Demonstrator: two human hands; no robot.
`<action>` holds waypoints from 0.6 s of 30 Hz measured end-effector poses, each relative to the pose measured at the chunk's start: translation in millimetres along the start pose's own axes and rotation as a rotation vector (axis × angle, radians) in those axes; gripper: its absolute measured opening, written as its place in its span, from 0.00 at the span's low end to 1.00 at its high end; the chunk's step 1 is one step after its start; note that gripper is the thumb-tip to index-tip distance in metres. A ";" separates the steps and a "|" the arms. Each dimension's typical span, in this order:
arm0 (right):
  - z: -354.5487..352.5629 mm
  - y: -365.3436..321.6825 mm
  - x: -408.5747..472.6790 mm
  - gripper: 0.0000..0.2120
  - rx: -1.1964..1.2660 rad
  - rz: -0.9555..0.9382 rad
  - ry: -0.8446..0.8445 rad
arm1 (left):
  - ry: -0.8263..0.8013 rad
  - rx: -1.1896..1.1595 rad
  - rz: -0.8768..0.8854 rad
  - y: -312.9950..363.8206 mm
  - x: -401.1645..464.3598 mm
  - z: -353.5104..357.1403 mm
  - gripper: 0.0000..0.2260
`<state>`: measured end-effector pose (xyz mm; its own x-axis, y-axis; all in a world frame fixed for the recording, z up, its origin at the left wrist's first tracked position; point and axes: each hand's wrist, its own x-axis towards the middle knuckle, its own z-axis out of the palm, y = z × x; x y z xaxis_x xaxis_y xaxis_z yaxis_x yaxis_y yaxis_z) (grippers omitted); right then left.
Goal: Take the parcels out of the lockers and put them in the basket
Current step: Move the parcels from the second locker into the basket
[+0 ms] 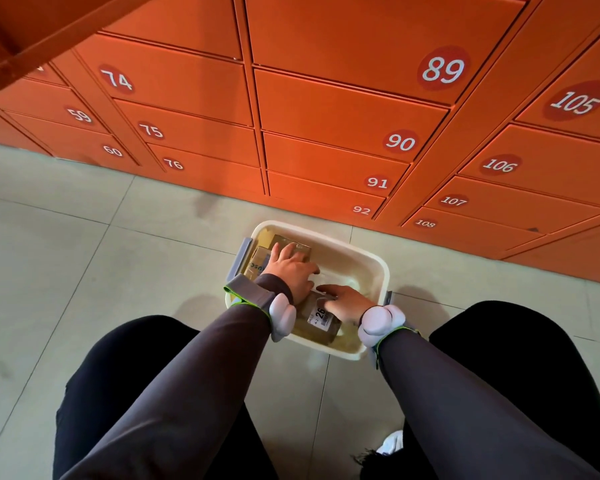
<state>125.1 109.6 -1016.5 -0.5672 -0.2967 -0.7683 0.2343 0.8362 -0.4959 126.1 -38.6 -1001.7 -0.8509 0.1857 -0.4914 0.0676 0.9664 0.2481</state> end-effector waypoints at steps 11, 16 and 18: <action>-48.5 -13.6 -12.4 0.22 -0.055 -0.084 0.125 | 0.263 -0.212 -0.075 -0.1 -4.6 -58.5 0.15; -85.7 -67.7 -41.5 0.17 0.373 -0.426 0.637 | 0.508 -0.487 0.038 16.9 -16.4 -135.7 0.14; -106.1 -98.2 -57.7 0.16 0.474 -0.542 0.822 | 0.734 -0.565 0.093 29.6 -23.6 -175.2 0.13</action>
<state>51.1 93.6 -880.5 -0.9995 -0.0259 0.0171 -0.0256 0.3724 -0.9277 56.9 -45.6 -836.4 -0.9842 -0.0874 0.1542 0.0526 0.6872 0.7246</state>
